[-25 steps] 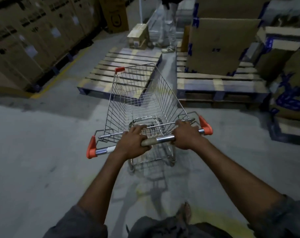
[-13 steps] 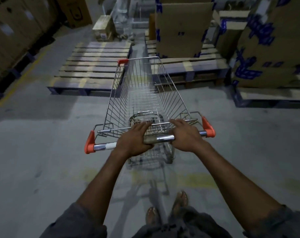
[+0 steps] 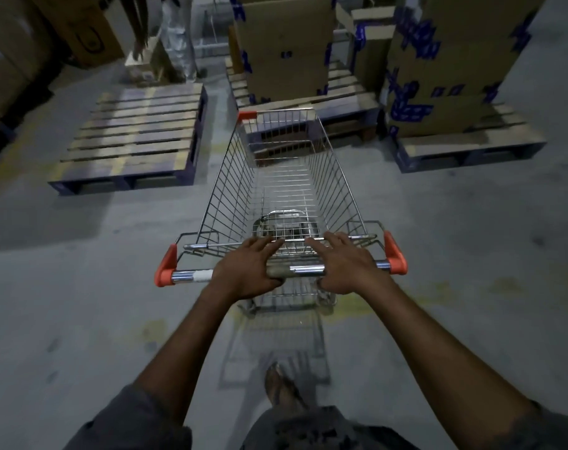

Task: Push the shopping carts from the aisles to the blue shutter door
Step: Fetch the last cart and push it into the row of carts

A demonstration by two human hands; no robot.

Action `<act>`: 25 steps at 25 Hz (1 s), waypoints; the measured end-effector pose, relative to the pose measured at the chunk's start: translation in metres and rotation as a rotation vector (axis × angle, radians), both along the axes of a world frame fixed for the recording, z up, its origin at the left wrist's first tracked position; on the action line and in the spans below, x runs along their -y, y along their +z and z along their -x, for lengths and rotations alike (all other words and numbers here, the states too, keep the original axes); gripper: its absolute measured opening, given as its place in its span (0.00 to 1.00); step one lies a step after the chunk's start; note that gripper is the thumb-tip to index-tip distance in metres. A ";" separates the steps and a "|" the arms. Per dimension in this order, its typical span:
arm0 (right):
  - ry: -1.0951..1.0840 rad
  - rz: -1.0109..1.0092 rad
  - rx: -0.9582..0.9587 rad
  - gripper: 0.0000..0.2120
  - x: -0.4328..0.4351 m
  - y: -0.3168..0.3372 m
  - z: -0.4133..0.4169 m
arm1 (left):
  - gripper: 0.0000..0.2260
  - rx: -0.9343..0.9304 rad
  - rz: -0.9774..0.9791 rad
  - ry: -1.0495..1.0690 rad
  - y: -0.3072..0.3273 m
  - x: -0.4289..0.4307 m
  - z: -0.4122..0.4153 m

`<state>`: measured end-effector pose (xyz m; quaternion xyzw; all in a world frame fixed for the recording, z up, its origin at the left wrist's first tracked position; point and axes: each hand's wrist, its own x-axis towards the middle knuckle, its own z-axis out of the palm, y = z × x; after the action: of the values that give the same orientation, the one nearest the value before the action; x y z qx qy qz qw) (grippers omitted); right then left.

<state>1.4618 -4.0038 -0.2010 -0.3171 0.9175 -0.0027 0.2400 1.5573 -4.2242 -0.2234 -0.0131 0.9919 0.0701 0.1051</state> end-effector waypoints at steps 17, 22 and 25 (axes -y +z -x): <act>-0.516 0.247 -0.776 0.08 -0.129 -0.041 -0.112 | 0.14 -0.309 0.051 -0.402 -0.007 -0.154 0.000; -0.716 0.112 -0.706 0.16 -0.138 -0.041 -0.123 | 0.14 -0.257 0.010 -0.557 -0.002 -0.187 0.016; -0.771 0.089 -0.654 0.19 -0.159 -0.034 -0.127 | 0.16 -0.253 -0.004 -0.720 0.003 -0.203 0.027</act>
<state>1.5893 -3.8449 -0.2353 0.0506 0.9940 -0.0308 -0.0921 1.5307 -4.0209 -0.2206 0.3451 0.9380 0.0316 -0.0003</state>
